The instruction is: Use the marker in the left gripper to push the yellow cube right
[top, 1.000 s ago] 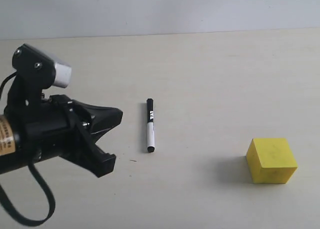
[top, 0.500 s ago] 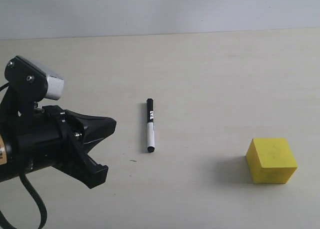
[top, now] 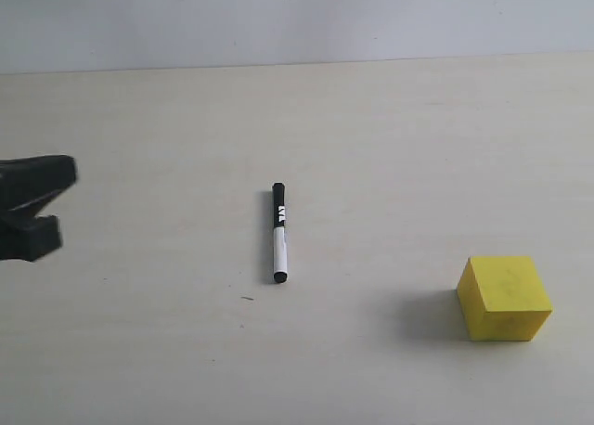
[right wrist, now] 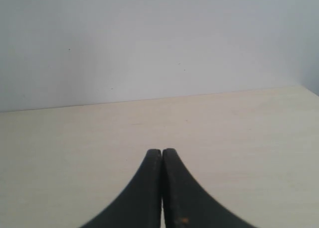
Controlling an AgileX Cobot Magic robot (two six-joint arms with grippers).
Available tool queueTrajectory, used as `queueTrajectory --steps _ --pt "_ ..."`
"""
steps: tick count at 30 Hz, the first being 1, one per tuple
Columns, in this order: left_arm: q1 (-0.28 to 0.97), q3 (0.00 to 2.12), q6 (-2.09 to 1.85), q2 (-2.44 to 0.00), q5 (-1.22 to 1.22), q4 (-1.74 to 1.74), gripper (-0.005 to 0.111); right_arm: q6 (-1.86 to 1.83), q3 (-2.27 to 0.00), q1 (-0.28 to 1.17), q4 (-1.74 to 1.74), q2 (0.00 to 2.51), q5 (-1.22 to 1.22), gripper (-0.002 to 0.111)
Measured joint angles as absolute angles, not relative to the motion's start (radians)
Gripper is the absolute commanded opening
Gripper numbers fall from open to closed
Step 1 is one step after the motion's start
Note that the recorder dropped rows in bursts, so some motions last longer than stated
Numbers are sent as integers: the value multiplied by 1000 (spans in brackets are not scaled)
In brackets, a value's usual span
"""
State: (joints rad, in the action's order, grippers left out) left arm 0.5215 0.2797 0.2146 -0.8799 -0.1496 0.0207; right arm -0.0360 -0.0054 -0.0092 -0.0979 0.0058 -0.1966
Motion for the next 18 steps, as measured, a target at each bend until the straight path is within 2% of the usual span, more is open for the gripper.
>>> queueTrajectory --steps 7,12,18 --pt "166 123 235 -376 115 21 0 -36 -5 -9 -98 6 -197 0" --pt "57 70 235 -234 137 21 0 -36 -5 -9 -98 6 -197 0" --pt "13 32 222 -156 140 21 0 -36 -5 -9 -98 6 -197 0"
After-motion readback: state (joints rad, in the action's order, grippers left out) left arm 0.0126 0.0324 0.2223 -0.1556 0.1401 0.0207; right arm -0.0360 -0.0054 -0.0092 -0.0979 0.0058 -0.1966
